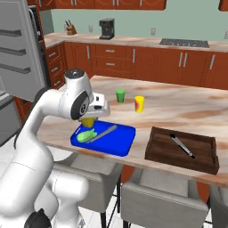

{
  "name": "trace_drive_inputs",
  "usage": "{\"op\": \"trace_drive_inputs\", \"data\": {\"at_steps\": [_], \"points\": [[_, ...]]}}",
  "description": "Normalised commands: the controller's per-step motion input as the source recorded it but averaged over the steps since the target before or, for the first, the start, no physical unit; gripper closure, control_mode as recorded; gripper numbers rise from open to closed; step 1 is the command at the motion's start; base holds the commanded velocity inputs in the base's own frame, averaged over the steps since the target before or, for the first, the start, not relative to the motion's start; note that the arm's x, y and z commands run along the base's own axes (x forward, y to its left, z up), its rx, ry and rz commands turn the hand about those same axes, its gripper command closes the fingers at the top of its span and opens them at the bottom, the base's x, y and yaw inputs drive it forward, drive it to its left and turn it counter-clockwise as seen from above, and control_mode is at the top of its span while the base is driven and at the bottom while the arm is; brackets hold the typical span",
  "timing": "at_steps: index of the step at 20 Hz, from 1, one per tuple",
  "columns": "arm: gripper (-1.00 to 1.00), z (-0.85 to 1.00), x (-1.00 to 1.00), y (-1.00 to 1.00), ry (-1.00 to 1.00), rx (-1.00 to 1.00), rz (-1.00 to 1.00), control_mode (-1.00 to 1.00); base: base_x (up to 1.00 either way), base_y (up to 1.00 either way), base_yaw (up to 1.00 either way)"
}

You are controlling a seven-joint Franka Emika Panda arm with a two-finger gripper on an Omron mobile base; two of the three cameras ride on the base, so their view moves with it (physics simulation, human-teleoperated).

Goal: Gather the lemon and corn from the fridge and place them on a tray on the dining counter. Then gather the chicken drumstick and fish from the fridge and place them on the other tray.

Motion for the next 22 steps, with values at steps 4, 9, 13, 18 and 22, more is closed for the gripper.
{"op": "trace_drive_inputs", "data": {"at_steps": [4, 9, 13, 18, 22], "points": [[1.00, -0.44, 0.67, -0.07, 0.15, 0.00, -0.04, -1.00, 0.00, 0.00, 0.00], [1.00, -0.44, 0.62, -0.06, 0.14, 0.00, -0.02, -1.00, 0.00, 0.00, 0.00], [1.00, -0.57, 0.45, -0.23, 0.12, 0.00, -0.01, -1.00, 0.00, 0.00, 0.00], [1.00, -0.52, 0.14, -0.12, 0.03, 0.00, 0.00, -1.00, 0.00, 0.00, 0.00], [1.00, -0.51, 0.17, -0.10, 0.00, 0.00, 0.00, -1.00, 0.00, 0.00, 0.00]]}}
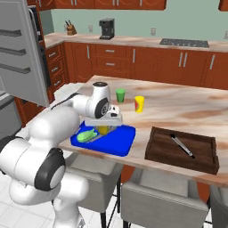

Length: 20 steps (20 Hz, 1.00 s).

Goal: Gather the lemon and corn from the fridge and place them on a tray on the dining counter. Then gather the chicken drumstick and fish from the fridge and place them on the other tray.

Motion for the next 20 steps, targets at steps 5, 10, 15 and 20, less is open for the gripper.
{"op": "trace_drive_inputs", "data": {"at_steps": [5, 10, 15, 20], "points": [[1.00, -0.53, 0.19, -0.19, 0.00, 0.00, 0.00, -1.00, 0.00, 0.00, 0.00], [1.00, -0.38, 0.17, -0.27, 0.00, 0.00, 0.00, -1.00, 0.00, 0.00, 0.00], [1.00, -0.29, 0.24, -0.22, 0.00, 0.00, 0.00, -1.00, 0.00, 0.00, 0.00], [1.00, -0.27, 0.29, -0.17, 0.00, 0.00, 0.00, -1.00, 0.00, 0.00, 0.00]]}}
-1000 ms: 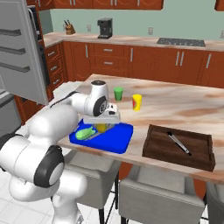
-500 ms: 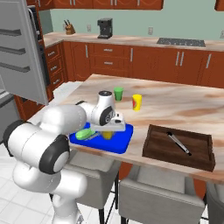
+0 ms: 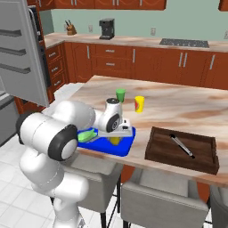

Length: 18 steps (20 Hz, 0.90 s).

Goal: Gather the lemon and corn from the fridge and place them on a tray on the dining counter. Then gather the chicken drumstick and fish from the fridge and place them on the other tray.

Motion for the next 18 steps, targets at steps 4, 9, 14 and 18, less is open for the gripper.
{"op": "trace_drive_inputs", "data": {"at_steps": [4, 9, 14, 18], "points": [[1.00, -0.25, 0.33, -0.15, 0.00, 0.00, 0.00, -1.00, 0.00, 0.00, 0.00], [1.00, -0.25, 0.28, -0.07, 0.00, 0.00, 0.00, -1.00, 0.00, 0.00, 0.00], [-1.00, -0.29, 0.34, 0.01, 0.00, 0.00, 0.00, -1.00, 0.00, 0.00, 0.00], [-1.00, -0.08, 0.12, -0.05, 0.01, 0.00, 0.01, -1.00, 0.00, 0.00, 0.00]]}}
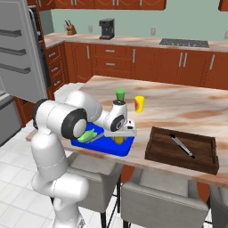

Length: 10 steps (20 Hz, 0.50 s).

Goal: Gather the lemon and corn from the fridge and place them on a tray on the dining counter. Then gather the chicken drumstick and fish from the fridge and place them on the other tray.

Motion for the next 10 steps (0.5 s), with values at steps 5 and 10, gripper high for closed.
{"op": "trace_drive_inputs", "data": {"at_steps": [5, 10], "points": [[-1.00, 0.31, -0.03, -0.12, 0.00, 0.00, 0.00, -1.00, 0.00, 0.00, 0.00], [-1.00, 0.59, -0.03, -0.03, 0.01, -0.01, 0.00, -1.00, 0.00, 0.00, 0.00]]}}
